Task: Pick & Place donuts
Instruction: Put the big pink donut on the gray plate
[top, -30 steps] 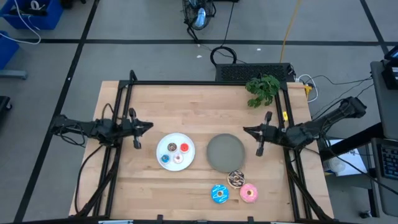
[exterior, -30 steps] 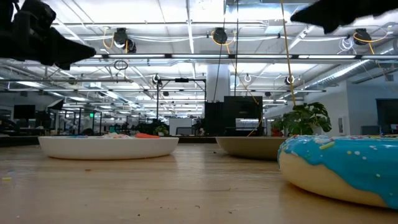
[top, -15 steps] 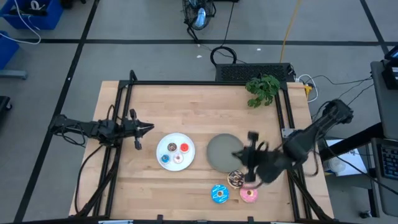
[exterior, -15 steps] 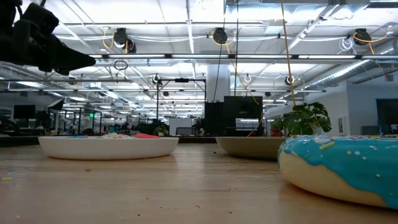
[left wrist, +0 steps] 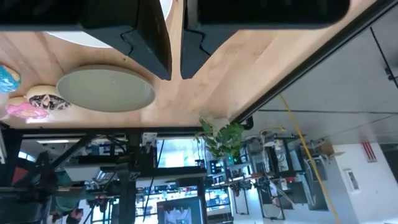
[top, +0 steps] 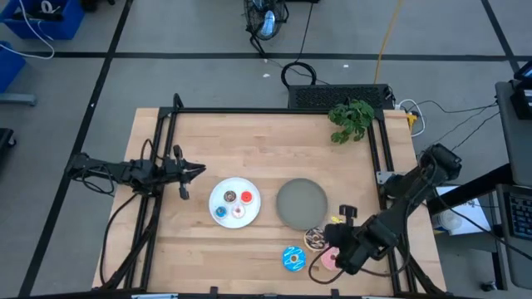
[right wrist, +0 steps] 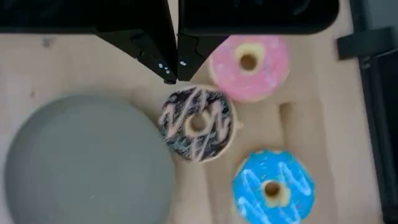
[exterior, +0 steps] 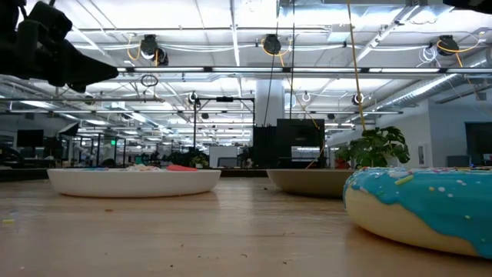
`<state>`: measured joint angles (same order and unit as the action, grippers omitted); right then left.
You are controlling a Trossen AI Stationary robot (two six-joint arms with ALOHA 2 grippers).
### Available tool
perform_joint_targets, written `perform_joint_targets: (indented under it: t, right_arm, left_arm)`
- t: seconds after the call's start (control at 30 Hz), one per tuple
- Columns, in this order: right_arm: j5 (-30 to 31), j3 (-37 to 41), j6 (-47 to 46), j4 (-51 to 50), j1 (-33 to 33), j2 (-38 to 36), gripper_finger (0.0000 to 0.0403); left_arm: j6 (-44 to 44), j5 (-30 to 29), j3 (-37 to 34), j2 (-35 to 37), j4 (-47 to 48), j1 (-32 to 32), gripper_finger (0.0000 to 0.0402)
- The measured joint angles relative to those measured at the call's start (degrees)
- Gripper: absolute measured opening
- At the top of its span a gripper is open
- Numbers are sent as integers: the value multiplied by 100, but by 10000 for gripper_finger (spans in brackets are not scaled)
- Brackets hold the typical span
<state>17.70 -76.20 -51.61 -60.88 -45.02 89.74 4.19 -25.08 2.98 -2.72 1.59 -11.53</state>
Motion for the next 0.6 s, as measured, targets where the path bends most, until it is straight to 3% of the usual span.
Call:
perform_joint_targets:
  t: [0.37, 0.6]
  right_arm:
    - [-358, 8, -740, 388, -49, 13, 9]
    - [-588, 278, -1088, 719, -54, 15, 102]
  left_arm:
    - [152, -48, 0, 0, -18, 0, 42]
    - [352, -48, 0, 0, -11, 0, 42]
